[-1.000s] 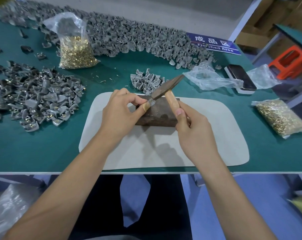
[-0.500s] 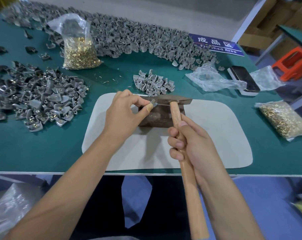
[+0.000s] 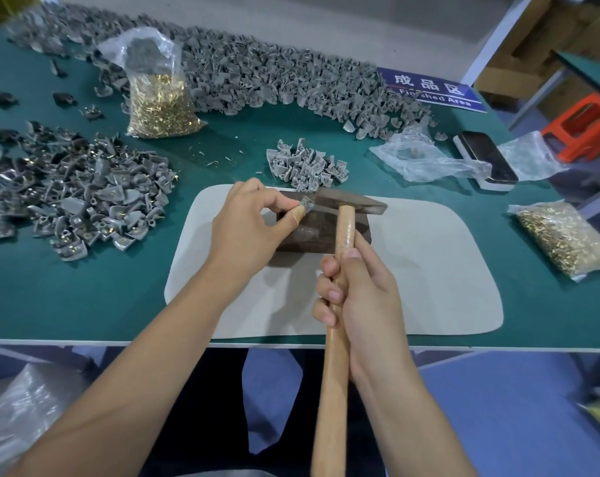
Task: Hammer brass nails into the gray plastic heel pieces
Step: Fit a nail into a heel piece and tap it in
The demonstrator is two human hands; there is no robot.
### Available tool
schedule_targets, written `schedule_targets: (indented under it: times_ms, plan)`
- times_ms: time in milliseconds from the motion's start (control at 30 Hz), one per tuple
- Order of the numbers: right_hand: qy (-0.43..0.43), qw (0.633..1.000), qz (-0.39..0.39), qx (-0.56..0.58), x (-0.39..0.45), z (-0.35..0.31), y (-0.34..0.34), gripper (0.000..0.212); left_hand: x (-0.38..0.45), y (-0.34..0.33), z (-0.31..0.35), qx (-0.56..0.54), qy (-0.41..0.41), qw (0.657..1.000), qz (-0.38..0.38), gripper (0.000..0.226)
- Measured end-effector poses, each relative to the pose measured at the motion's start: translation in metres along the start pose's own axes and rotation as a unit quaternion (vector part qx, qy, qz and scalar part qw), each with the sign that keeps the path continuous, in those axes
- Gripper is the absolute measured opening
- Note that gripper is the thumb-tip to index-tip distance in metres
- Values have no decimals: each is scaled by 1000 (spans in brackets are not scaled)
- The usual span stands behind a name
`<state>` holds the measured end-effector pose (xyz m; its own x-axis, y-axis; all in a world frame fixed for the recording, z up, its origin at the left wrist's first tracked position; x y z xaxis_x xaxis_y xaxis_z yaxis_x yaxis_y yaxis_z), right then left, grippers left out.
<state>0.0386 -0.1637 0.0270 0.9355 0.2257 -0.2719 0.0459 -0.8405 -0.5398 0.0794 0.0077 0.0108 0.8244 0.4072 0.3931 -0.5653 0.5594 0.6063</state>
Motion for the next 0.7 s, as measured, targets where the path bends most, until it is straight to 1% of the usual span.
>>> schedule_targets:
  times_ms: [100, 267, 467, 700]
  plan:
    - [12, 1000, 13, 4, 0, 2, 0, 27, 0, 0, 0, 0, -1, 1000, 4, 11]
    - [12, 1000, 8, 2, 0, 6, -4, 32, 0, -1, 0, -3, 1, 1000, 2, 11]
    - [19, 1000, 8, -22, -1, 9, -6, 32, 0, 0, 0, -1, 1, 1000, 3, 8]
    - [14, 1000, 3, -25, 2, 9, -7, 34, 0, 0, 2, -2, 5, 1000, -4, 8]
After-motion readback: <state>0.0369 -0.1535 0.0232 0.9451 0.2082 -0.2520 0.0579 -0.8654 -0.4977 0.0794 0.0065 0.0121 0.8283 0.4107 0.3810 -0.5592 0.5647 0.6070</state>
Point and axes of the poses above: each hand's wrist, its own x-axis towards the middle knuckle, its own y-axis out of the back of the hand, z = x × y, the point moved 6 cm from there along x, towards the middle knuckle, and after that the axes turned 12 degrees about x, right-handed, at the moved point
